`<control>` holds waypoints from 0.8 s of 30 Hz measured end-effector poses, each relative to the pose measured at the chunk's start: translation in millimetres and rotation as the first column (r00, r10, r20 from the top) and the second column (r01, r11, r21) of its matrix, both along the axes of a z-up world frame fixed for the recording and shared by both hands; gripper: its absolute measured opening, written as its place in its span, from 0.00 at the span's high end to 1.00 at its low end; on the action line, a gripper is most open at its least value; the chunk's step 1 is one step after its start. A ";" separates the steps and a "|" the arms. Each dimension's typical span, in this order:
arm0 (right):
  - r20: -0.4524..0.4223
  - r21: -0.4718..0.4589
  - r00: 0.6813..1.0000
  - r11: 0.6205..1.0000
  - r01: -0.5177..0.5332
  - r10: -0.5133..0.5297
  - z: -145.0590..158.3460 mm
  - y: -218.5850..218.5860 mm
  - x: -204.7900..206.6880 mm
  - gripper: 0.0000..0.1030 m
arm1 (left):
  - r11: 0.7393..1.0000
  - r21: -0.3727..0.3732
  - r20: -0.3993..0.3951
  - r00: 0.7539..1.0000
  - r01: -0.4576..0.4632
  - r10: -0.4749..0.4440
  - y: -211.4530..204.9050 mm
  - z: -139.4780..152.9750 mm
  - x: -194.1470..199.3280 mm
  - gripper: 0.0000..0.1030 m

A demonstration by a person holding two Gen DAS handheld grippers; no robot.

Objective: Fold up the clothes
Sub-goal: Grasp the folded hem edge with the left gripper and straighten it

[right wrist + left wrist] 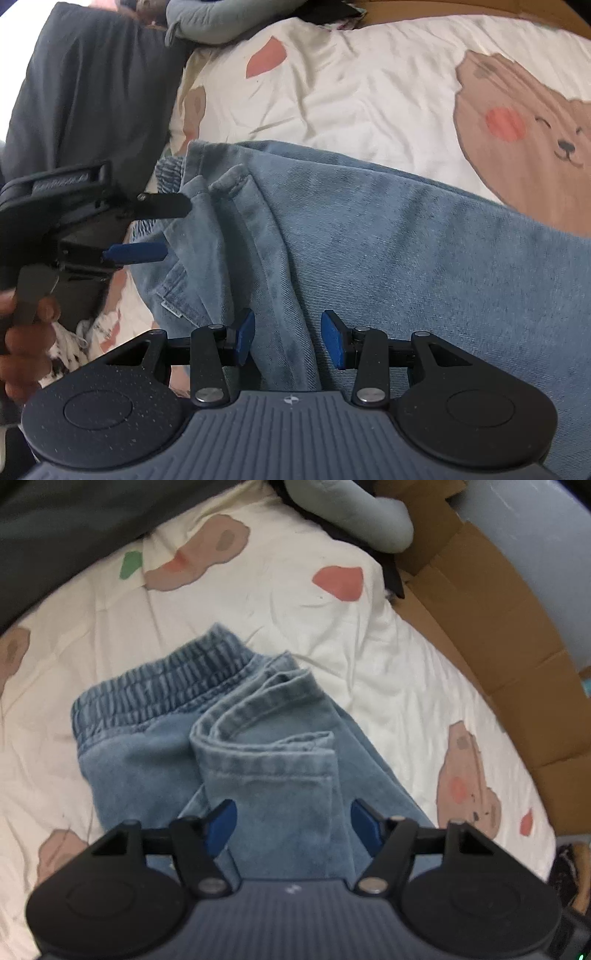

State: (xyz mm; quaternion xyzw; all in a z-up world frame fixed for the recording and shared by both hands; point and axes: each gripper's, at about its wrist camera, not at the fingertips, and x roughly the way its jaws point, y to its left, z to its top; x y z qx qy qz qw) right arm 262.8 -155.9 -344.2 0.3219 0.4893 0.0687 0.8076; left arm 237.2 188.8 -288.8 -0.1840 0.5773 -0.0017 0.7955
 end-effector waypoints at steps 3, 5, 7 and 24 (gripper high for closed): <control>0.003 0.017 1.000 1.000 0.005 -0.005 -7.5 0.5 -2.6 0.55 | 0.998 0.059 -0.023 1.000 0.022 -0.021 -13.2 -1.2 12.2 0.32; -0.006 0.004 1.000 1.000 -0.005 0.005 -12.1 3.7 -2.4 0.55 | 0.990 0.129 -0.042 0.998 0.048 -0.043 -23.5 -3.9 21.2 0.35; -0.012 0.007 1.000 1.000 -0.010 0.010 -15.5 5.8 -3.2 0.55 | 0.980 0.178 -0.086 0.994 0.088 -0.074 -33.0 -10.4 30.4 0.36; -0.010 0.015 0.997 0.997 -0.082 0.082 -12.8 14.8 -2.2 0.74 | 0.956 0.249 -0.125 0.984 0.157 -0.129 -41.5 -14.8 8.2 0.96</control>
